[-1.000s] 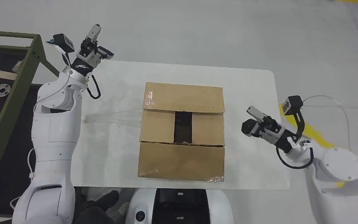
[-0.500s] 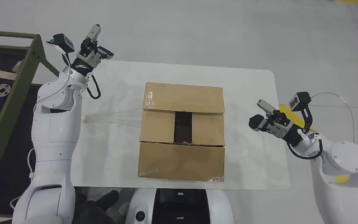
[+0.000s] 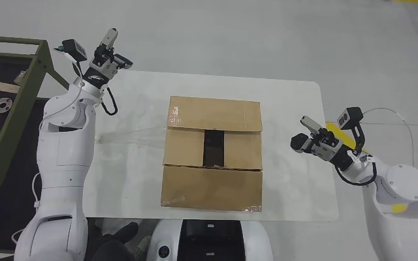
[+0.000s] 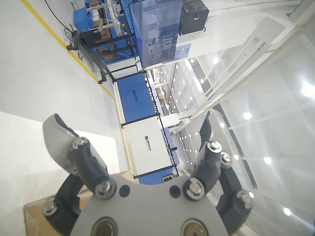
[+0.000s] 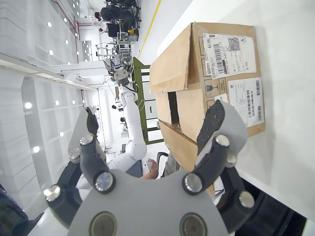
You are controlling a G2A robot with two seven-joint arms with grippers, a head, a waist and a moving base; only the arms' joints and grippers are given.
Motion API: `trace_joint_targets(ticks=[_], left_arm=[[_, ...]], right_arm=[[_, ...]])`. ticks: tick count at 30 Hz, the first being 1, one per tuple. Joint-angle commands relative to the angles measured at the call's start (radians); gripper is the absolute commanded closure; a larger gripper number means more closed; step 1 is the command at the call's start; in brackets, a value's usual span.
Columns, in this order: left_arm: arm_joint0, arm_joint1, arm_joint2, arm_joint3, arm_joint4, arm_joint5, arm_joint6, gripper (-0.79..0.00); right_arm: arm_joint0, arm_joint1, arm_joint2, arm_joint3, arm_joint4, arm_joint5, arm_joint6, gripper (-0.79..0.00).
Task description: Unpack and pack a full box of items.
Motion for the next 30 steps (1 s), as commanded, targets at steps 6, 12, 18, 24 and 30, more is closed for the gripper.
trace_joint_targets(ticks=[6,12,18,24,30], left_arm=[[0.026,0.002,0.014,-0.026,-0.108,-0.017,-0.175,-0.785],[0.013,0.01,0.02,0.024,-0.181,-0.084,-0.423,-0.785],[0.039,0.023,0.033,0.013,-0.156,-0.155,-0.617,-0.785],[0.073,0.032,0.03,-0.023,-0.24,-0.134,-0.732,-0.785],[0.081,0.033,0.026,-0.032,-0.271,-0.125,-0.742,-0.785]], right_arm=[[0.0,0.0,0.0,0.0,0.0,0.0,0.0,-0.785],[0.0,0.0,0.0,0.0,0.0,0.0,0.0,-0.785],[0.0,0.0,0.0,0.0,0.0,0.0,0.0,-0.785],[0.0,0.0,0.0,0.0,0.0,0.0,0.0,-0.785],[0.0,0.0,0.0,0.0,0.0,0.0,0.0,-0.785]])
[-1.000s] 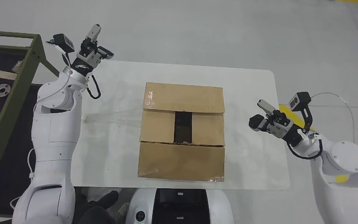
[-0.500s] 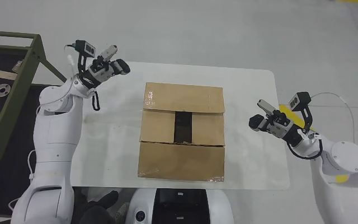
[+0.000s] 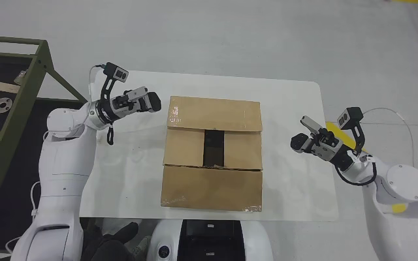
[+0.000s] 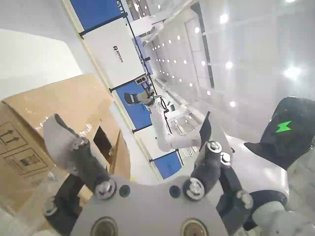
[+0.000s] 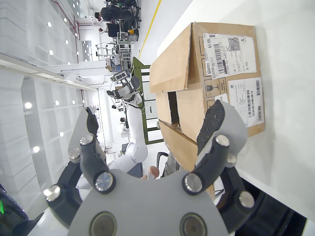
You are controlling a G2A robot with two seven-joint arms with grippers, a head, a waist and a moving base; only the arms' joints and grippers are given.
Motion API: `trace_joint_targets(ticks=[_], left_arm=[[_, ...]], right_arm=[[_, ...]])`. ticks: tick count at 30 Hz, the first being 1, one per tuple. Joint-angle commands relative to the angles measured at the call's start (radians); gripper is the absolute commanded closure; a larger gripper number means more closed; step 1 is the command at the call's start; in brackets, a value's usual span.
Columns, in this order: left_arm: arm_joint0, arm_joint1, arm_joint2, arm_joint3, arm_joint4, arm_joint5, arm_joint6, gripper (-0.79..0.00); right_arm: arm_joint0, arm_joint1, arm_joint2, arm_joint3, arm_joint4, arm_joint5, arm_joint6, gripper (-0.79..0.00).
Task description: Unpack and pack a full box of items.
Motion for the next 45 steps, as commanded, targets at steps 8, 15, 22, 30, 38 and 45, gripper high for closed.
trace_joint_targets(ticks=[8,15,22,30,38,45], left_arm=[[0.0,0.0,0.0,0.0,0.001,0.0,0.0,-0.785],[0.064,0.0,0.041,-0.1,-0.019,0.064,-0.013,-0.785],[0.11,0.006,0.066,-0.197,0.001,0.116,-0.038,-0.785],[0.132,0.011,0.115,-0.205,-0.014,0.208,-0.079,-0.785],[0.137,0.02,0.133,-0.162,0.009,0.272,-0.116,-0.785],[0.128,0.027,0.145,-0.113,0.018,0.293,-0.128,-0.785]], right_arm=[[0.0,0.0,0.0,0.0,0.0,0.0,0.0,-0.785],[0.0,0.0,0.0,0.0,0.0,0.0,0.0,-0.785],[0.0,0.0,0.0,0.0,0.0,0.0,0.0,-0.785],[0.0,0.0,0.0,0.0,0.0,0.0,0.0,-0.785],[0.0,0.0,0.0,0.0,0.0,0.0,0.0,-0.785],[0.0,0.0,0.0,0.0,0.0,0.0,0.0,-0.785]])
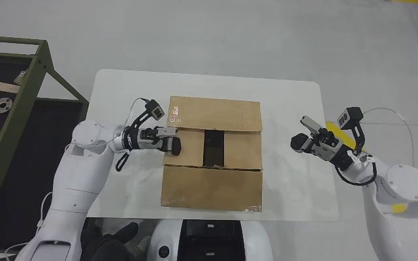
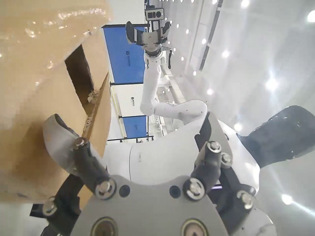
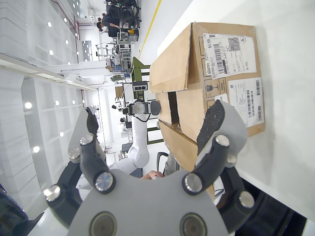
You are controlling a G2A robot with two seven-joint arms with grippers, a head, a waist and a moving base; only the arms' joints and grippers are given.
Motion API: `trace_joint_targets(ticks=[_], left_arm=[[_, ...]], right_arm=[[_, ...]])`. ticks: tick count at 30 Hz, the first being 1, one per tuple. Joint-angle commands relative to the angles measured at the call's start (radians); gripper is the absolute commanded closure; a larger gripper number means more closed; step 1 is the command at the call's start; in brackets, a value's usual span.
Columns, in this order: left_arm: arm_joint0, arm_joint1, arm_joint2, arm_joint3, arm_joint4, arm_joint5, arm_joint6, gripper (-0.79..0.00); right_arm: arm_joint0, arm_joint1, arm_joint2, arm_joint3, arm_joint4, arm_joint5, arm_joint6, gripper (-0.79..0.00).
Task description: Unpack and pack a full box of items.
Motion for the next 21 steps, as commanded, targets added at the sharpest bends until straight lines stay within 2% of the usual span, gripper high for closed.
trace_joint_targets(ticks=[1,12,21], left_arm=[[-0.003,0.002,0.0,0.014,-0.001,0.002,0.0,-0.785],[-0.064,0.002,0.019,0.129,-0.038,-0.004,0.019,-0.785],[-0.125,-0.004,0.047,0.187,-0.083,-0.041,0.029,-0.785]], right_arm=[[0.0,0.0,0.0,0.0,0.0,0.0,0.0,-0.785],[0.0,0.0,0.0,0.0,0.0,0.0,0.0,-0.785],[0.0,0.0,0.0,0.0,0.0,0.0,0.0,-0.785]])
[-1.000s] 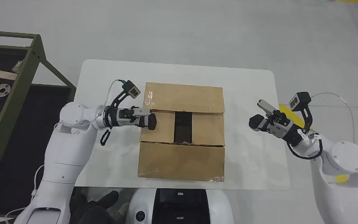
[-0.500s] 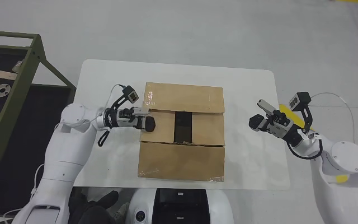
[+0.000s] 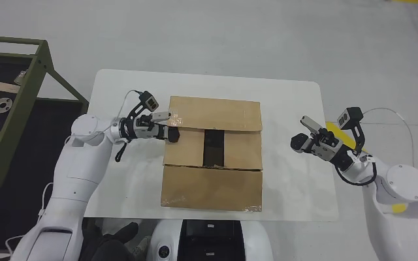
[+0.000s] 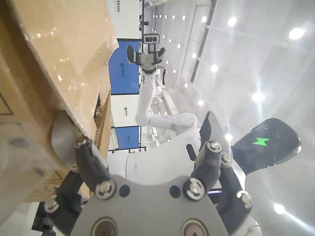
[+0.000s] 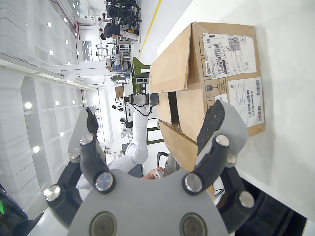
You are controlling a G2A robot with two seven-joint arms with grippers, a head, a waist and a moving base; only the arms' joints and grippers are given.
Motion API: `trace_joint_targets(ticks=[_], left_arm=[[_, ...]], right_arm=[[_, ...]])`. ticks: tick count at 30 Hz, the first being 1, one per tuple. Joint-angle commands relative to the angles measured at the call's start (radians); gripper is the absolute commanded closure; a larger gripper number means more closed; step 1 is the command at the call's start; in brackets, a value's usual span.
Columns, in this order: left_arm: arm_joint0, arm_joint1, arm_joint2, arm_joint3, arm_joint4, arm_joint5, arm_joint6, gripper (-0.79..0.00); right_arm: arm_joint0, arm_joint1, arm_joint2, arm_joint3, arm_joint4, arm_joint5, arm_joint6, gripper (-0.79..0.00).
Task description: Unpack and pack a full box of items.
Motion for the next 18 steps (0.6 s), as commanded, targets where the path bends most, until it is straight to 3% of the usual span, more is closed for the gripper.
trace_joint_targets(ticks=[1,18], left_arm=[[-0.017,-0.003,0.008,0.014,-0.017,-0.007,0.003,-0.785],[-0.126,-0.012,0.012,0.04,-0.136,-0.045,0.018,-0.785]], right_arm=[[0.0,0.0,0.0,0.0,0.0,0.0,0.0,-0.785],[0.0,0.0,0.0,0.0,0.0,0.0,0.0,-0.785]])
